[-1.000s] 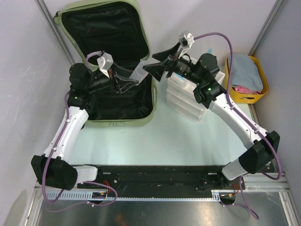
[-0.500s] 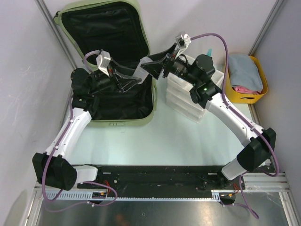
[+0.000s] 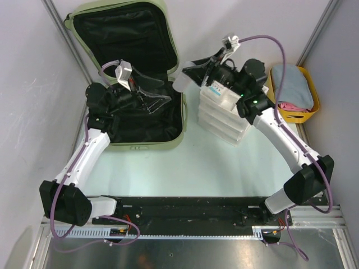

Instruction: Open, take out, and arrange the luggage

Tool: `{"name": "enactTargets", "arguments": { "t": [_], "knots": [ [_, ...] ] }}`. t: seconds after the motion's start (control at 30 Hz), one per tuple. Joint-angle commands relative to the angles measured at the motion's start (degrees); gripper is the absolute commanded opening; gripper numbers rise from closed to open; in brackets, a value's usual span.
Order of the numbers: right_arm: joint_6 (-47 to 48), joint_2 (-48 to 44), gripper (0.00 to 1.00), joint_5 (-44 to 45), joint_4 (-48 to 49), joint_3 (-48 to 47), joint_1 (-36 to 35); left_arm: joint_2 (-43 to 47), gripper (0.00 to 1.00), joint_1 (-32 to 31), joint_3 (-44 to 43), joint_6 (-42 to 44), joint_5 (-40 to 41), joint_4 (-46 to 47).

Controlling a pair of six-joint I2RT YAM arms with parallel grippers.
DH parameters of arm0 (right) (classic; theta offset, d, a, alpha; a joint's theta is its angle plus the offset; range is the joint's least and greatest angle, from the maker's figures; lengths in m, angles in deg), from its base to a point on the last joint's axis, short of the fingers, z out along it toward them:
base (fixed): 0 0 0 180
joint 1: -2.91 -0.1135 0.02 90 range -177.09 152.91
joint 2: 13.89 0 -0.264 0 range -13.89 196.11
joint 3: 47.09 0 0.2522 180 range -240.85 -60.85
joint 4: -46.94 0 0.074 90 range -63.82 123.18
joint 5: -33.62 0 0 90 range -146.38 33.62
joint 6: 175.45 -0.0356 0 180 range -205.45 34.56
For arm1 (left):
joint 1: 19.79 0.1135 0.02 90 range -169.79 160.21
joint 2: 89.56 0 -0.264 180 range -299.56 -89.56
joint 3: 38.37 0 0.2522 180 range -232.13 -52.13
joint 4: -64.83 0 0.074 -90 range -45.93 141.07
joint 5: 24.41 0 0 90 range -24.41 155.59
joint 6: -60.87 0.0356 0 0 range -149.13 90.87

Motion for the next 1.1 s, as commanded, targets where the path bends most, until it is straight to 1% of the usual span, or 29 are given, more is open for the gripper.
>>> {"name": "enactTargets", "arguments": {
  "t": [0.0, 0.03, 0.07, 0.1, 0.17, 0.2, 0.23, 0.37, 0.43, 0.57, 0.63, 0.67, 0.77, 0.93, 1.07],
  "knots": [
    [10.17, -7.4, 0.2, 1.85, -7.83, -1.88, 3.78, 0.88, 0.89, 0.17, 2.32, 0.56, 0.06, 1.33],
    [11.32, -10.28, 0.21, 2.81, -12.11, -1.0, 4.22, 0.97, 0.89, 0.17, 3.1, 1.08, 0.06, 0.97],
    [12.81, -11.79, 0.21, 3.34, -14.33, -0.21, 4.66, 0.97, 0.91, 0.17, 3.37, 1.7, -0.11, 0.62],
    [17.17, -13.11, 0.21, 3.35, -16.61, 0.41, 5.97, 0.97, 0.94, 0.17, 3.64, 2.84, -0.2, 0.27],
    [18.27, -15.84, 0.19, 2.91, -23.11, 0.94, 8.95, 0.7, 0.96, 0.17, 3.81, 3.63, -0.11, -0.87],
    [18.62, -16.46, 0.19, 2.39, -24.45, 1.12, 12.97, 0.44, 0.96, 0.17, 3.73, 4.33, -0.11, -1.31],
    [18.62, -16.99, 0.19, 2.3, -26.81, 1.3, 15.36, -0.08, 0.97, 0.17, 3.55, 4.69, -0.03, -2.18],
    [19.24, -19.62, 0.15, -1.39, -31.13, 2.35, 24.95, -0.88, 0.98, 0.17, 2.85, 5.83, -0.03, -3.33],
    [19.41, -20.15, 0.15, -2.36, -31.67, 3.14, 29.16, -1.32, 0.98, 0.17, 2.5, 6.62, 0.06, -3.77],
    [20.56, -19.19, 0.15, 0.44, -29.83, 4.72, 32.69, -2.11, 0.98, 0.08, 1.97, 6.89, -0.02, -4.13],
    [20.99, -17.26, 0.14, 0.45, -28.25, 5.08, 33.23, -2.55, 0.98, 0.08, 1.71, 6.8, -0.29, -4.21],
    [22.91, -16.56, 0.13, 1.41, -27.72, 5.34, 33.14, -2.55, 0.98, 0.08, 1.44, 6.8, -0.2, -4.21],
    [24.86, -14.36, 0.12, 3.43, -25.35, 6.48, 33.23, -2.2, 0.99, 0.08, 1.53, 7.85, 0.06, -4.56],
    [25.92, -10.32, 0.11, 4.49, -22.88, 7.01, 33.32, -0.36, 1.0, 0.17, 2.76, 9.79, 0.24, -6.93],
    [27.41, -8.91, 0.1, 5.72, -21.65, 7.45, 33.4, 0.88, 1.0, 0.17, 3.46, 11.98, 0.77, -8.69]
  ]
}}
